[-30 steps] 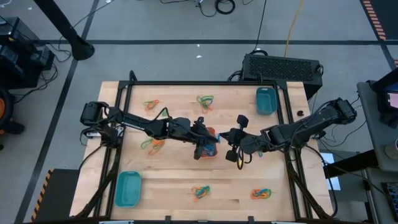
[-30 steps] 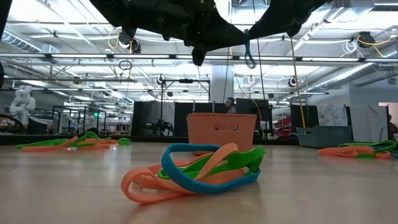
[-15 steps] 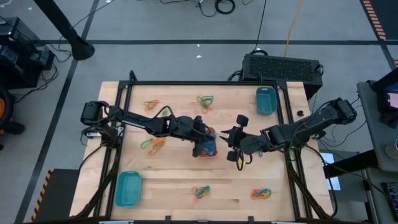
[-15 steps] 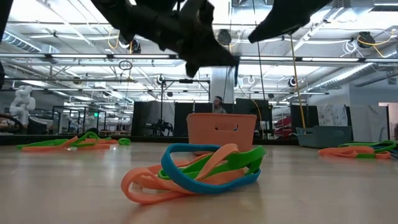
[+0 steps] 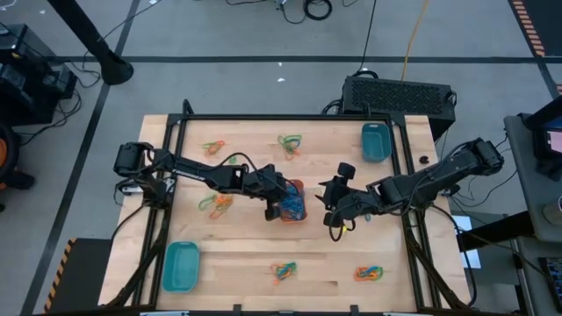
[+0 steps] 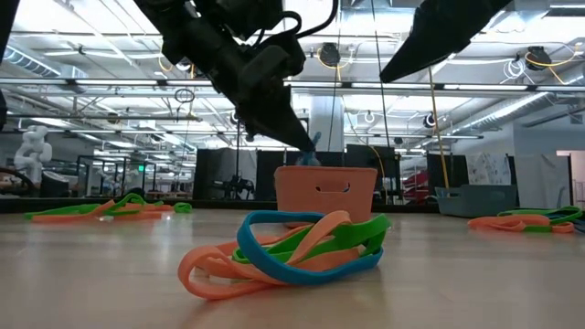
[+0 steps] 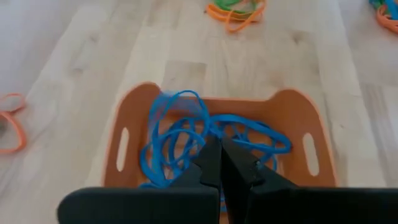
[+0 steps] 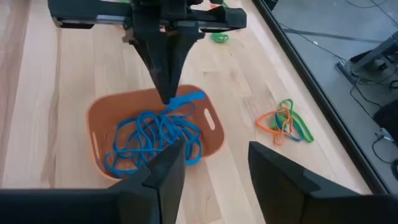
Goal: Sort rubber bands into baskets
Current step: Put the blue rubber band into the orange bin
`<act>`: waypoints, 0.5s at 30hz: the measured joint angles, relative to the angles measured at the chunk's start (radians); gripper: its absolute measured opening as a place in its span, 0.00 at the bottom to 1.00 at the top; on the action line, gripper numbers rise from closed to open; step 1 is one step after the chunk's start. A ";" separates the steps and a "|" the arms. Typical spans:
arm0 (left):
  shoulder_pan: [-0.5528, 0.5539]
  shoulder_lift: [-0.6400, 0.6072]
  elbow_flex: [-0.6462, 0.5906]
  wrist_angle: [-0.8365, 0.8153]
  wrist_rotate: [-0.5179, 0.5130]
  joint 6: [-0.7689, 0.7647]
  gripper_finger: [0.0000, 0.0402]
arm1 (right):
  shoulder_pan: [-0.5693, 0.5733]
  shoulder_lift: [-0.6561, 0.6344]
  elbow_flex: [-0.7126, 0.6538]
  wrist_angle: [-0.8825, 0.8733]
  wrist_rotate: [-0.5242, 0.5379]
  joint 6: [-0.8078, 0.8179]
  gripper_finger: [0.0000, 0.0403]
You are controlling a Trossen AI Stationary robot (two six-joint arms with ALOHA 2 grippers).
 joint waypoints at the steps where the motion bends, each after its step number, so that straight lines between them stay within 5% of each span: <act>1: 0.000 0.000 0.000 0.001 -0.006 0.001 0.03 | 0.000 0.000 0.000 0.001 0.000 0.000 0.41; 15: 0.000 0.000 0.004 -0.041 -0.050 0.034 0.29 | 0.000 0.000 0.000 0.002 0.000 0.000 0.41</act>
